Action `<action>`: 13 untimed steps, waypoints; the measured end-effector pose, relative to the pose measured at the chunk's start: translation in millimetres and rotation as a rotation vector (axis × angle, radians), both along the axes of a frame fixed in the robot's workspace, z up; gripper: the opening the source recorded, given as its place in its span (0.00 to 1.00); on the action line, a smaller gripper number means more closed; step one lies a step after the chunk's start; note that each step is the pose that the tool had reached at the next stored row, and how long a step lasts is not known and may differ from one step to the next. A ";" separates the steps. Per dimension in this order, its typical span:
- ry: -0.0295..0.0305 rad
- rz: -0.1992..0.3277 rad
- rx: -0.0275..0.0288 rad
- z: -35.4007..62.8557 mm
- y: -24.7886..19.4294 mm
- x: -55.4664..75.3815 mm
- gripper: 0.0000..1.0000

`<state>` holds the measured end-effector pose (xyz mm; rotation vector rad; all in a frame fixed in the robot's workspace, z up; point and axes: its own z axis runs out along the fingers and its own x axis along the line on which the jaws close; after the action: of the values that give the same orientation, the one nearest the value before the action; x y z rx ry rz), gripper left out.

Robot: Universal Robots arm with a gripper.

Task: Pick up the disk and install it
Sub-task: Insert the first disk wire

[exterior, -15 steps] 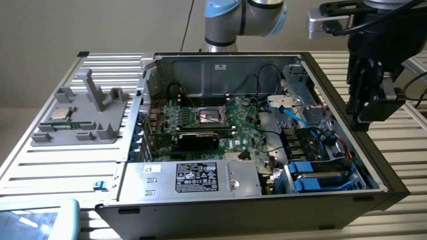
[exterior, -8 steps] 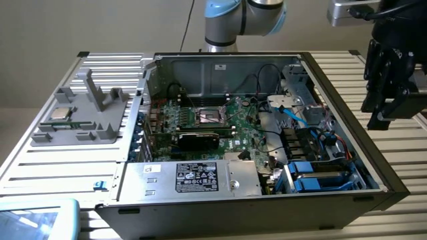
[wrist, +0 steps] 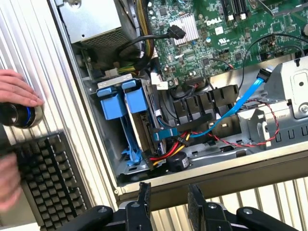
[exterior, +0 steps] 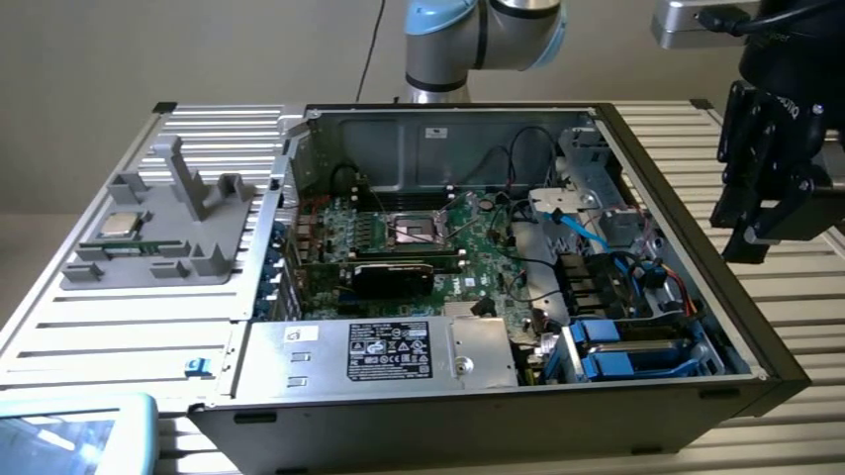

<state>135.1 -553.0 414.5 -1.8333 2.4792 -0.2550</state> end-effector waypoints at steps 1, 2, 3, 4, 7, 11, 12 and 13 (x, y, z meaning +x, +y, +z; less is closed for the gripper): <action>0.0000 0.000 0.0000 0.0 0.0 0.0 0.44; 0.0000 0.000 0.0000 0.0 0.0 0.0 0.44; 0.0000 0.000 0.0000 0.0 -0.1 0.0 0.44; 0.0000 0.000 0.0000 0.0 -0.1 0.0 0.44; 0.0000 0.000 0.0000 0.0 0.0 0.0 0.44; 0.0000 0.000 0.0000 0.0 0.0 0.0 0.44; 0.0000 0.000 0.0000 0.0 0.0 0.0 0.44; -0.0004 0.000 -0.0008 0.0 -0.1 -0.1 0.44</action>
<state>135.1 -553.0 414.5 -1.8334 2.4791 -0.2564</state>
